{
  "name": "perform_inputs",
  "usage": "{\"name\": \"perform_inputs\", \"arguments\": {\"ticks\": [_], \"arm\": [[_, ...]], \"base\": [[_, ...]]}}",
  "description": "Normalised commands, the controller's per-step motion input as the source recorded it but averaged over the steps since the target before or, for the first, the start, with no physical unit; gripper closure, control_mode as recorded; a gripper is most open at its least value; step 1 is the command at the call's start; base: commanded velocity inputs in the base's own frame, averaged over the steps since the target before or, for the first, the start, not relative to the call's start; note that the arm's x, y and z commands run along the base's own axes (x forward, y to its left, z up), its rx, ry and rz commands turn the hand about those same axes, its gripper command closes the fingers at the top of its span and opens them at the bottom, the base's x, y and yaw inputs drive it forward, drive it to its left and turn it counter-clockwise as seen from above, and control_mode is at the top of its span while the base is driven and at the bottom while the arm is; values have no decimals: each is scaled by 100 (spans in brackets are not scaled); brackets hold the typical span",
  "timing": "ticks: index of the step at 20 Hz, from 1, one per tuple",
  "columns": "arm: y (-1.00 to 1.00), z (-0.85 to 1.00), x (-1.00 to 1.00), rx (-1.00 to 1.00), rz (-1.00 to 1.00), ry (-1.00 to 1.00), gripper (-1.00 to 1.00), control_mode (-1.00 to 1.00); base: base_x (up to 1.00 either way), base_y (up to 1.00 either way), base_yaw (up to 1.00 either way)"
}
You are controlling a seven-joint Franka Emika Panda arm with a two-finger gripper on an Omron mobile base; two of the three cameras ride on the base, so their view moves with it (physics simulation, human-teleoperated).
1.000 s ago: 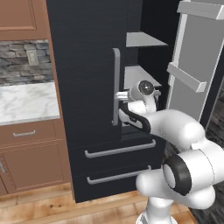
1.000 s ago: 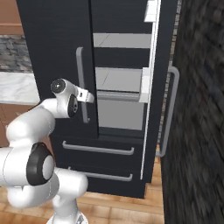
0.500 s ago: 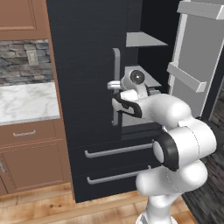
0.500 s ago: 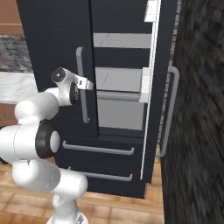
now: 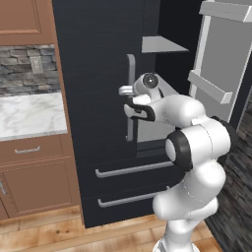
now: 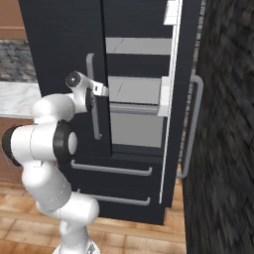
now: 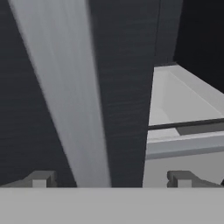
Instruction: Place one of the steaks on the plate and the other in the bowl. Then place the bowl in the fridge.
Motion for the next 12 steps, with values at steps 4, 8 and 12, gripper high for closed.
{"name": "perform_inputs", "arguments": {"ticks": [4,8,12], "arm": [[3,0,63,0,0,0,-100,-100],[24,0,47,-1,0,0,-100,-100],[31,0,48,-2,0,0,-100,-100]], "base": [[0,0,0],[0,0,0],[0,0,0]]}}
